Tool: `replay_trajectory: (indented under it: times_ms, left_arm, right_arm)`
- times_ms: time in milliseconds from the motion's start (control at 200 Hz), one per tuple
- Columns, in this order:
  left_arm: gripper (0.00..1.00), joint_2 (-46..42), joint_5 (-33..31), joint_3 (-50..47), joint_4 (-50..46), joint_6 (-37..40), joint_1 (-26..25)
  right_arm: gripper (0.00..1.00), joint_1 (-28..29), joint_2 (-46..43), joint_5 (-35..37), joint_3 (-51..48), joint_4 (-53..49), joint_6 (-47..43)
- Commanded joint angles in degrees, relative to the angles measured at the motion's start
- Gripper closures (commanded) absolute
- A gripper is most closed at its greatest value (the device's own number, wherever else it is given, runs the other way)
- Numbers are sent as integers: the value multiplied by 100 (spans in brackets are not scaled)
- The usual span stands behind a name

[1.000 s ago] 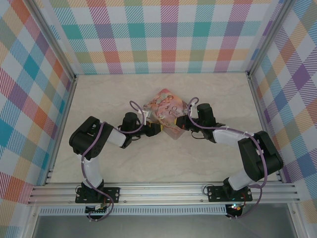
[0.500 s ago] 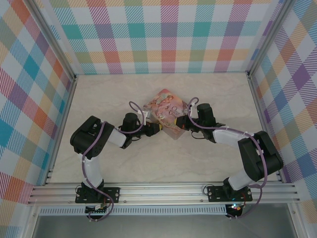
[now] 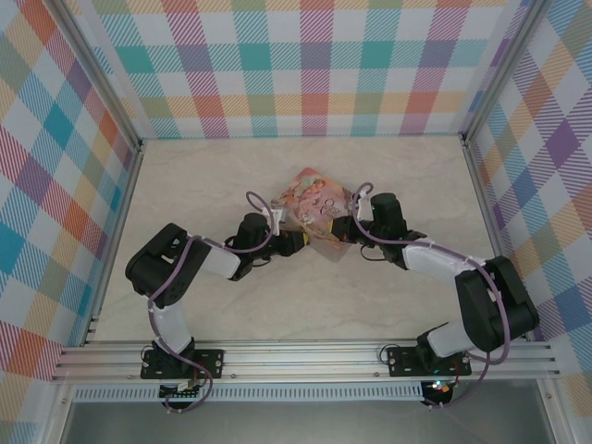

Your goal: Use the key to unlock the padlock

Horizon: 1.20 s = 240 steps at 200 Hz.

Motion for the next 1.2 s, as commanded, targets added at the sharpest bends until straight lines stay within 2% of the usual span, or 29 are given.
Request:
replay_trajectory:
  times_ms: [0, 280, 600, 850, 1195]
  left_arm:
    - [79, -421, -372, 82, -257, -604, -84]
    - [86, -630, -619, 70, -650, -1896, -227]
    - [88, -833, -623, 163, -857, -2720, -376]
    - [88, -856, -698, 109, -927, -3311, -472]
    - [89, -842, -771, 65, -854, -3605, -579]
  right_arm:
    - [95, 57, -432, 250, -182, -405, -533]
    - [95, 828, -1071, 1084, -369, -1352, -1408]
    - [95, 1741, -731, 1985, -535, -1296, -1538]
    - [95, 2007, -248, 2350, -409, -1122, -1752]
    - [95, 2036, 112, 2604, -395, -669, -1772]
